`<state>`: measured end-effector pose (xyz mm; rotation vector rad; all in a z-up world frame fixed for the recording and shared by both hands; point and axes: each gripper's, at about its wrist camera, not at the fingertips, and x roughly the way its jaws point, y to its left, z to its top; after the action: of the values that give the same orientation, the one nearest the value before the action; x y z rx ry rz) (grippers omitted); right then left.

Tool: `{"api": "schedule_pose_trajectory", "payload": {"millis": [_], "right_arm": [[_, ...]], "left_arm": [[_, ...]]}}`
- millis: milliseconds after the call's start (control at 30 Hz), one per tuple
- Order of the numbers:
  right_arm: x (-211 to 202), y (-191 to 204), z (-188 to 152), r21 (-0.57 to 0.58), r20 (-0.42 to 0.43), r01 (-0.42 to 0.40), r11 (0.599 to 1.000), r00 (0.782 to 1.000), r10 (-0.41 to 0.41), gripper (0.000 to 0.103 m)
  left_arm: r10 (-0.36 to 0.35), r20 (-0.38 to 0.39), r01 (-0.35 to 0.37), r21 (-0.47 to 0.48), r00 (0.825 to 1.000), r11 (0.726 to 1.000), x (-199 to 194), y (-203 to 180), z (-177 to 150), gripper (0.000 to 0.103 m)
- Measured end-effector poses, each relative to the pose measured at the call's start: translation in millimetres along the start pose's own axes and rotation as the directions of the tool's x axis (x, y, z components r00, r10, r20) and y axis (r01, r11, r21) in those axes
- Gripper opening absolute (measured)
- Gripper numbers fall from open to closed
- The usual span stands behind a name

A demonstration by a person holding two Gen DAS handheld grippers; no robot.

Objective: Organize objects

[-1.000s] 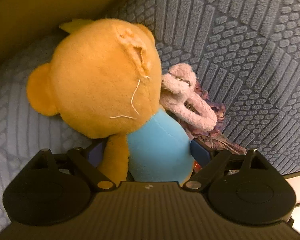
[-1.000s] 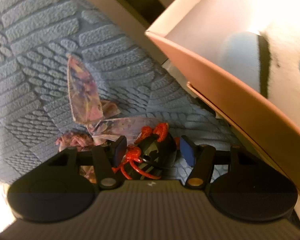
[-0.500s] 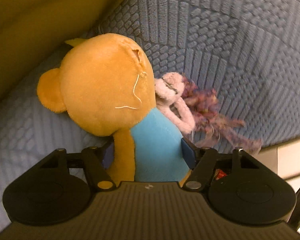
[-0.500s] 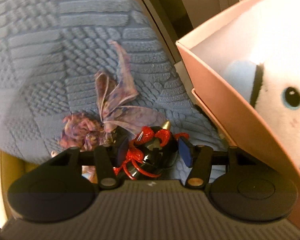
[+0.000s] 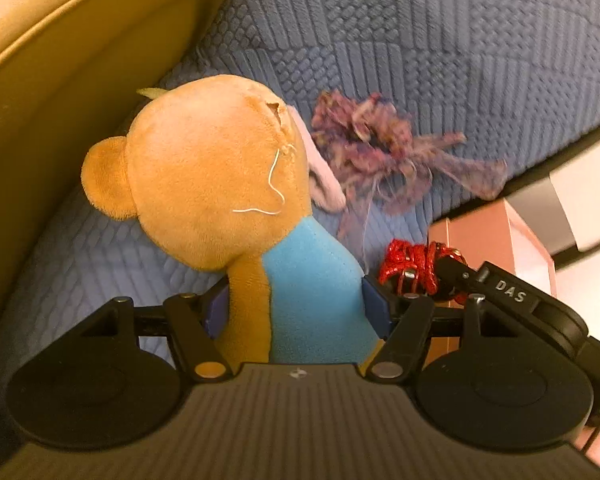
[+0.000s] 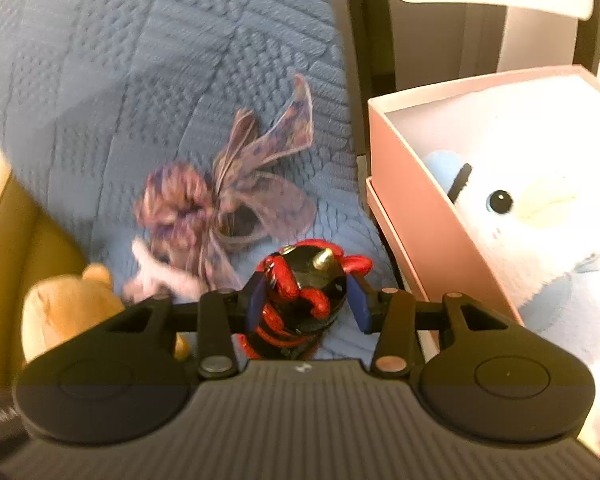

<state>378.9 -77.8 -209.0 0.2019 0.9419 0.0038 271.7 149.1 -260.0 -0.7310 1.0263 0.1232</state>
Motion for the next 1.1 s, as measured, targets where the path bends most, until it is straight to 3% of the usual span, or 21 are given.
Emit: {"api": "schedule_pose_trajectory", "payload": {"millis": [67, 200, 467, 800, 967, 1100], "right_arm": [[-10.6, -0.3, 2.1, -0.036, 0.0, -0.003, 0.999, 1.0, 0.003, 0.047], [-14.3, -0.8, -33.4, -0.078, -0.004, -0.011, 0.997, 1.0, 0.011, 0.046], [-33.4, -7.8, -56.3, -0.18, -0.029, 0.007, 0.984, 1.0, -0.012, 0.046], [-35.7, -15.3, -76.3, -0.223, -0.04, -0.037, 0.974, 0.999, 0.029, 0.048], [-25.5, -21.7, -73.0, -0.187, -0.054, -0.06, 0.981, 0.997, 0.05, 0.068], [-18.5, -24.4, -72.8, -0.182, -0.056, -0.09, 0.979, 0.995, 0.081, 0.069]], "left_arm": [[0.011, -0.005, -0.011, 0.025, 1.0, 1.0, -4.4, -4.0, -6.8, 0.072], [0.018, -0.022, -0.017, 0.066, 1.0, 0.998, -25.7, -5.4, -20.5, 0.072], [0.043, -0.042, -0.036, 0.14, 0.998, 0.99, -34.7, -10.9, -32.0, 0.073], [0.019, -0.031, -0.019, 0.02, 0.999, 1.0, -17.9, 8.9, -30.3, 0.083], [0.011, -0.047, -0.013, -0.038, 0.999, 0.999, -8.2, 17.5, -31.9, 0.084], [0.019, -0.056, -0.022, -0.057, 0.998, 0.998, -0.7, 21.7, -33.8, 0.084]]}}
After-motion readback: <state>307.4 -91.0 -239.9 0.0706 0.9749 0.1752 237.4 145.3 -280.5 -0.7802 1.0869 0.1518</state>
